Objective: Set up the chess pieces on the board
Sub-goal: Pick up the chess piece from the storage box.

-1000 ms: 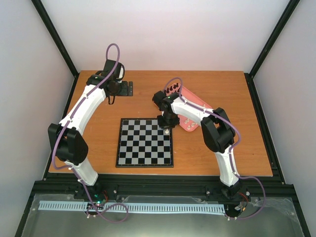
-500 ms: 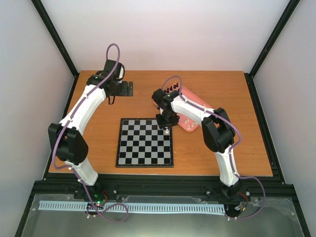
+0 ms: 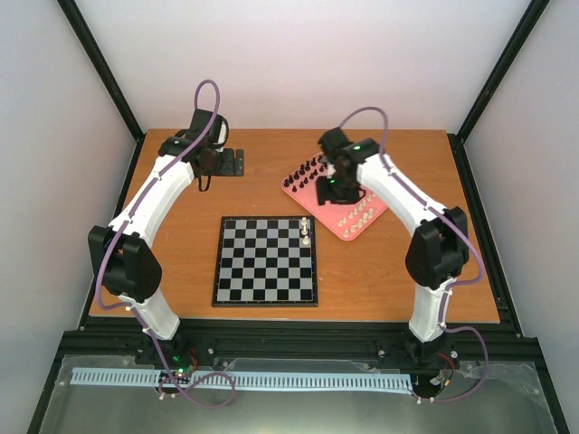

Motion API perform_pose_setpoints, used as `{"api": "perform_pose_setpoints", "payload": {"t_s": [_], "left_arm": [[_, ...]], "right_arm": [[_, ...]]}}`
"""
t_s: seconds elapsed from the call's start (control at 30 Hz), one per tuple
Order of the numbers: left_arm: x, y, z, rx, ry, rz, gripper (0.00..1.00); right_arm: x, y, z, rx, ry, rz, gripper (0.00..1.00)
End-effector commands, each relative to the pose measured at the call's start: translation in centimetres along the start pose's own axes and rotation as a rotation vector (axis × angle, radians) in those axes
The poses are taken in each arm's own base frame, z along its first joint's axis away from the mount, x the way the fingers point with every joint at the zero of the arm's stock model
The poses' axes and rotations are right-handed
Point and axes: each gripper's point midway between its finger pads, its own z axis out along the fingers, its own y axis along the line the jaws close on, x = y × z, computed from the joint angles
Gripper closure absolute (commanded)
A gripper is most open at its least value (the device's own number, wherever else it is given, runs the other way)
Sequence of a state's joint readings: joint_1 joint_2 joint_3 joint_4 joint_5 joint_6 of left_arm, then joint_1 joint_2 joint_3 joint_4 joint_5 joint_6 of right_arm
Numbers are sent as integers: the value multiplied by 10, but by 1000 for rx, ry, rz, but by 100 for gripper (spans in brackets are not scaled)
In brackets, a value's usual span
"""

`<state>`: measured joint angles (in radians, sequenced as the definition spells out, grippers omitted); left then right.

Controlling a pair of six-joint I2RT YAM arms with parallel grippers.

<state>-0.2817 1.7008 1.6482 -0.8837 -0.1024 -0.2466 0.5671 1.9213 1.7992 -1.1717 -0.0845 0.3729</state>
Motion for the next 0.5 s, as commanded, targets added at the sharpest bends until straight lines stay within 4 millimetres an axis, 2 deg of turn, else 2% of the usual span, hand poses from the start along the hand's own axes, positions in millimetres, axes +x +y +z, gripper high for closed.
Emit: {"api": "perform_pose_setpoints", "payload": {"t_s": [0.0,0.13,0.27,0.33,0.47], "left_arm": [[-12,-8,-9,37,-30,15,0],[-12,-8,-11,38,-30,20,0],[-9,-7,-11,35,-24,23,0],[-9,-7,-11,34,-22,22,0],[-8,-6,-10,31,-16,27,0]], "right_arm": [[-4,-69,-3,88,1,163,35],[-17,-120,-1,107,-29,307,38],[-19,-159,14,123,-4,393,42],[-19,-169,24,97,4,424,46],[-14,-180,43,86,43,455,47]]}}
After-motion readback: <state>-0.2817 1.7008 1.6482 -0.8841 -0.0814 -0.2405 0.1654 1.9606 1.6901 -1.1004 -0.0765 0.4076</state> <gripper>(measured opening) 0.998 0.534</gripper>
